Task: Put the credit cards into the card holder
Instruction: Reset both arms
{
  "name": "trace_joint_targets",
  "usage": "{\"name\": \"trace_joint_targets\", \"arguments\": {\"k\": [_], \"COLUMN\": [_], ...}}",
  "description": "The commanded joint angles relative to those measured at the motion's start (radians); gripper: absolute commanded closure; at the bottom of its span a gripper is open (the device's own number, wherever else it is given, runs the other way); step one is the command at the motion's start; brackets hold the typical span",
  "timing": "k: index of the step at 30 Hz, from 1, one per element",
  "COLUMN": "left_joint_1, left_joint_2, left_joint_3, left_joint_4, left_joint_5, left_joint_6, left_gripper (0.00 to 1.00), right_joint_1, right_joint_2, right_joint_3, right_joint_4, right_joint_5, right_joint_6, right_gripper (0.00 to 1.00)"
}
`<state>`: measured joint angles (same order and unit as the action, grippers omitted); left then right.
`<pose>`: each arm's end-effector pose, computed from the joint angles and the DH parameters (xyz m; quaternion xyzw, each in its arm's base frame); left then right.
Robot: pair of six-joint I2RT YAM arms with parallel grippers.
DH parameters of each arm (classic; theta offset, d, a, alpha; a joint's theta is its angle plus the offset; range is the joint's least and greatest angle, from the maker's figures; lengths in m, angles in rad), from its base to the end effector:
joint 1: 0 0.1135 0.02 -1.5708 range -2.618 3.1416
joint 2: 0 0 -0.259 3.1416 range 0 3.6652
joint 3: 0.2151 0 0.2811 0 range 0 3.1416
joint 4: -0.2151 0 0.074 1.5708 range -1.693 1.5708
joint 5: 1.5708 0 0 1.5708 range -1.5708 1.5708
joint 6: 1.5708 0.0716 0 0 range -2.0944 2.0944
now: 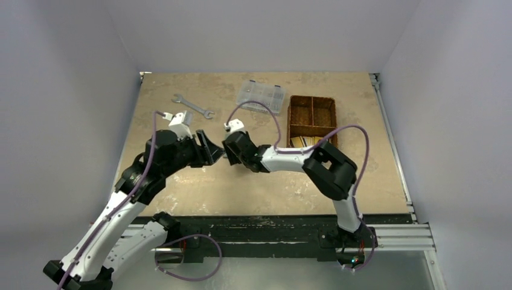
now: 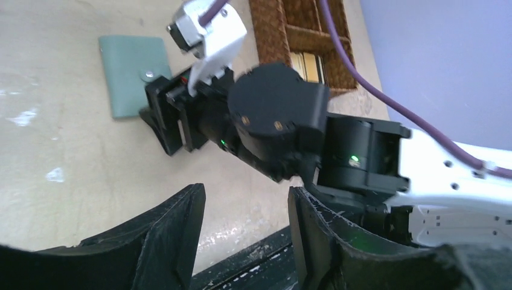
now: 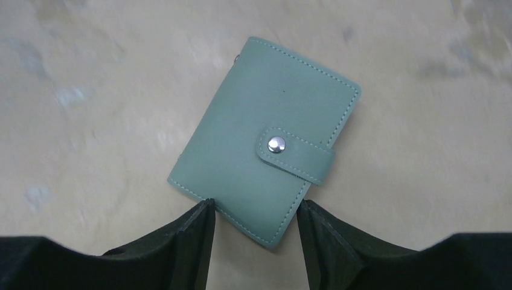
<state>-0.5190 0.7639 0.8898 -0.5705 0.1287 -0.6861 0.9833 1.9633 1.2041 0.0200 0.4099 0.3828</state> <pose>0.1941 -0.1215 0.3243 -0.0362 0.8438 -0.3467 0.4081 0.2803 0.3694 0.1132 -0.1864 0.8799 0.1052 0.4243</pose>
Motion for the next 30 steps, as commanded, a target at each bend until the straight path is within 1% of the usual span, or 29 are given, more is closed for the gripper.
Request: {"name": "trace_joint_targets", "arguments": {"k": [1, 4, 6, 8, 10, 12, 15, 19, 23, 30], "left_joint_1": [0.001, 0.001, 0.001, 0.001, 0.001, 0.001, 0.001, 0.001, 0.001, 0.001], "left_joint_2": [-0.083, -0.127, -0.150, -0.169, -0.170, -0.160, -0.152, -0.142, -0.123, -0.120], "left_joint_3": [0.055, 0.082, 0.099, 0.107, 0.109, 0.108, 0.093, 0.053, 0.040, 0.041], "left_joint_4": [-0.112, -0.151, -0.172, -0.180, -0.175, -0.171, -0.147, -0.089, -0.063, -0.059], "left_joint_5": [-0.170, -0.234, -0.272, -0.307, -0.313, -0.304, -0.281, -0.247, -0.206, -0.185], "left_joint_6": [0.008, 0.002, 0.003, 0.005, 0.009, 0.010, 0.011, 0.004, -0.002, 0.002], "left_gripper": [0.44, 0.44, 0.44, 0.44, 0.44, 0.44, 0.43, 0.42, 0.42, 0.42], "right_joint_1": [-0.032, -0.048, -0.057, -0.067, -0.090, -0.120, -0.157, -0.222, -0.315, -0.467], "right_joint_2": [0.141, 0.228, 0.235, 0.216, 0.176, 0.121, 0.031, -0.067, -0.156, -0.202], "right_joint_3": [0.244, 0.397, 0.457, 0.487, 0.472, 0.404, 0.259, 0.110, -0.026, -0.118], "right_joint_4": [0.103, 0.048, 0.016, -0.030, -0.092, -0.114, -0.132, -0.155, -0.147, -0.195], "right_joint_5": [-0.073, -0.144, -0.172, -0.162, -0.151, -0.162, -0.157, -0.110, -0.051, 0.060], "right_joint_6": [-0.141, -0.121, -0.106, -0.085, -0.061, -0.046, -0.052, -0.065, -0.062, -0.045], "right_gripper": [0.40, 0.39, 0.36, 0.31, 0.26, 0.20, 0.17, 0.16, 0.16, 0.16]}}
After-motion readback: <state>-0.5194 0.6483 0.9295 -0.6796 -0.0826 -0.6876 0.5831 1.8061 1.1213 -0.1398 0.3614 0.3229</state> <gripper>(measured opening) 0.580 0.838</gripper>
